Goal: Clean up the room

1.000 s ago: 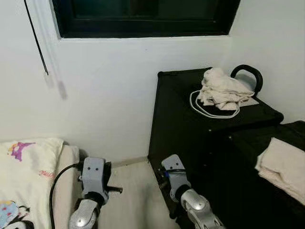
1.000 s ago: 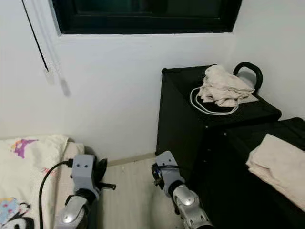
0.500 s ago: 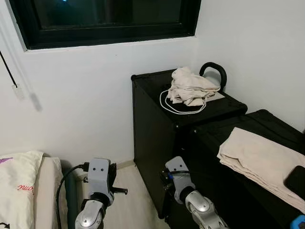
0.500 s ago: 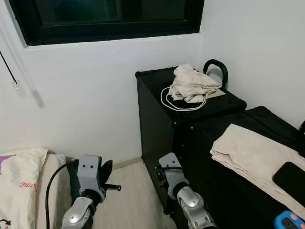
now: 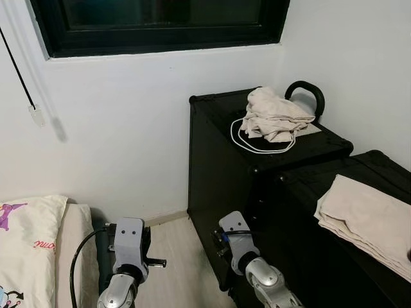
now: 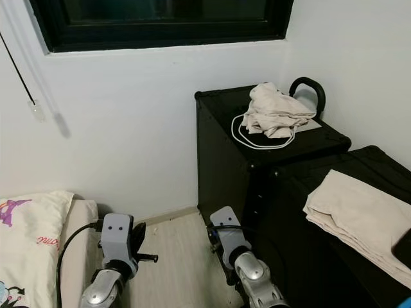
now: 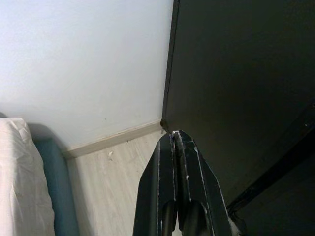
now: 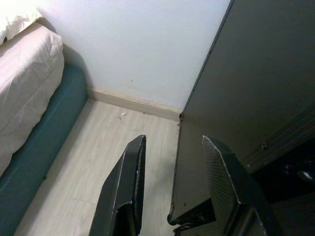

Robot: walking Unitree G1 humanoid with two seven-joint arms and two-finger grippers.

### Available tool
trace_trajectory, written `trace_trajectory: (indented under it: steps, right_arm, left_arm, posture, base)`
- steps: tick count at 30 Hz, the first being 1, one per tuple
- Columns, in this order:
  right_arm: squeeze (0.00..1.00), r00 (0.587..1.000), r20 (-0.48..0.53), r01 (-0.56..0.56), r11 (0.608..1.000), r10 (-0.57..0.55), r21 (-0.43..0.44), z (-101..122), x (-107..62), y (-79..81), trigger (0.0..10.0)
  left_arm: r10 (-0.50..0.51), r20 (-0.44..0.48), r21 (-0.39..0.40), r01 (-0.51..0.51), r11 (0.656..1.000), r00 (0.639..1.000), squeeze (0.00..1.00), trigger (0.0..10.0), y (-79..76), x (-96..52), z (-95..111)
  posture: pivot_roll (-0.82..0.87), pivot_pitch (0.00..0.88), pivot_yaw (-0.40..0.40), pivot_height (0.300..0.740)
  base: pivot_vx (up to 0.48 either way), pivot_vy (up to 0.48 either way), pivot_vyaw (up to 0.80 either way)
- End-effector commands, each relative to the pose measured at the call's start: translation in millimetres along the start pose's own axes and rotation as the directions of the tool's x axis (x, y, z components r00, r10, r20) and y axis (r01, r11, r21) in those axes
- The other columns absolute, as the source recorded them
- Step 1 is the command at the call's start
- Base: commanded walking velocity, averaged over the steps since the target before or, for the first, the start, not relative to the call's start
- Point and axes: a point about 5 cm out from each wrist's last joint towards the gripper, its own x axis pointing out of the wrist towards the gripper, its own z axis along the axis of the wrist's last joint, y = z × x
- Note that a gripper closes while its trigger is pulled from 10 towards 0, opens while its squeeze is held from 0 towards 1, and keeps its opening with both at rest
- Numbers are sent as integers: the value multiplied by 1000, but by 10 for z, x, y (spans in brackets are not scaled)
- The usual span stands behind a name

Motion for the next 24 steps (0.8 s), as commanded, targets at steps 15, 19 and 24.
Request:
trace_trajectory:
  steps: [15,19,24]
  right_arm:
    - [0,1000,14,5,1000,-4,-20,99,94,4,10000]
    - [0,1000,16,17,1000,-17,-17,106,91,-21,10000]
    - [0,1000,9,23,1000,-23,-20,76,70,-43,10000]
  left_arm:
    - [53,-24,18,-52,998,998,0,10000,119,117,29]
    - [28,-22,10,-28,1000,999,0,10000,78,108,37]
    - [11,-27,1,-11,1000,1000,0,10000,42,88,22]
  posture:
    - [-16,0,-29,740]
    - [-21,0,-25,740]
    - [-22,0,-25,740]
  base:
    - [0,0,800]
    - [0,0,800]
    - [0,0,800]
